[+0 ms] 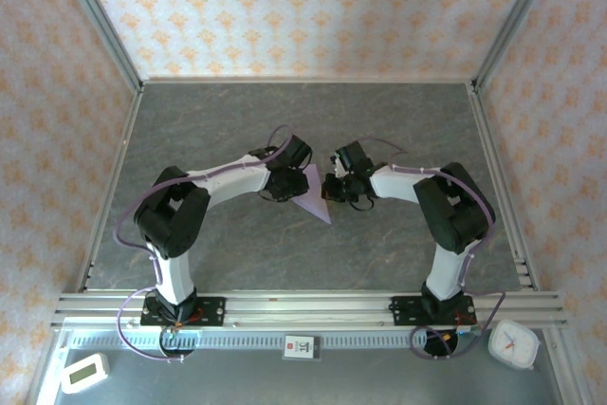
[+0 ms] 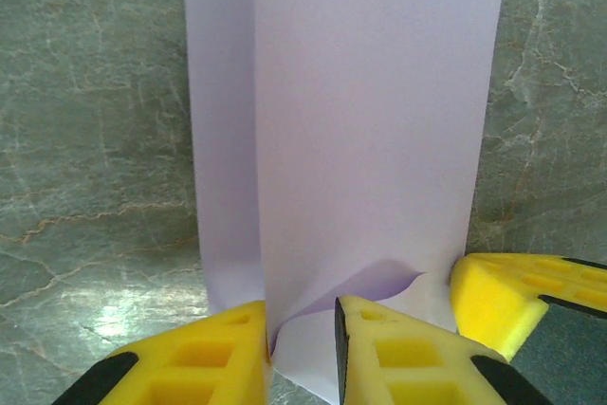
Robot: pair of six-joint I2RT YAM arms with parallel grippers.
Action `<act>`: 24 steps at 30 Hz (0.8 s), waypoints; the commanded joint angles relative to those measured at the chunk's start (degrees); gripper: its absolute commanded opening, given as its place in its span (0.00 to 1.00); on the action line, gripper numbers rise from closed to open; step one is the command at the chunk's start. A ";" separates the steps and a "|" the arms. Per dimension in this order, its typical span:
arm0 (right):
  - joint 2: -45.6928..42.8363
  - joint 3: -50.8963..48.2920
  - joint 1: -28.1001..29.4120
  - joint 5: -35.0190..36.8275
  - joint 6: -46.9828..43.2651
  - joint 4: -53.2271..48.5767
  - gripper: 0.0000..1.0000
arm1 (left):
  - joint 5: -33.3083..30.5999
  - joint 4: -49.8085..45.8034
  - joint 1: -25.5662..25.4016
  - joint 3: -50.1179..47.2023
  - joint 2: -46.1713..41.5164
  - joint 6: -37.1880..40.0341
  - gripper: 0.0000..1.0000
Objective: Fold a paper plane with a square sheet of paper (pick it up from the middle)
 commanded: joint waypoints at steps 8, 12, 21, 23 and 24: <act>4.32 -2.42 -0.19 4.72 -0.64 -4.58 0.00 | -1.83 -1.26 -0.70 1.63 1.83 0.95 0.26; 4.31 -2.42 -0.20 4.82 -0.71 -4.60 0.00 | -2.28 1.36 -0.79 -1.60 0.95 0.70 0.26; 4.31 -2.94 -0.28 4.86 -0.96 -4.71 0.00 | -3.81 8.66 -0.71 -8.04 -2.13 -0.32 0.27; 4.28 -3.04 -0.27 4.85 -0.98 -4.70 0.00 | -4.38 9.87 -0.75 -8.96 -3.14 -0.46 0.27; 4.25 -3.16 -0.29 4.85 -0.89 -4.65 0.00 | -4.65 10.22 -0.70 -9.29 -3.58 -0.54 0.27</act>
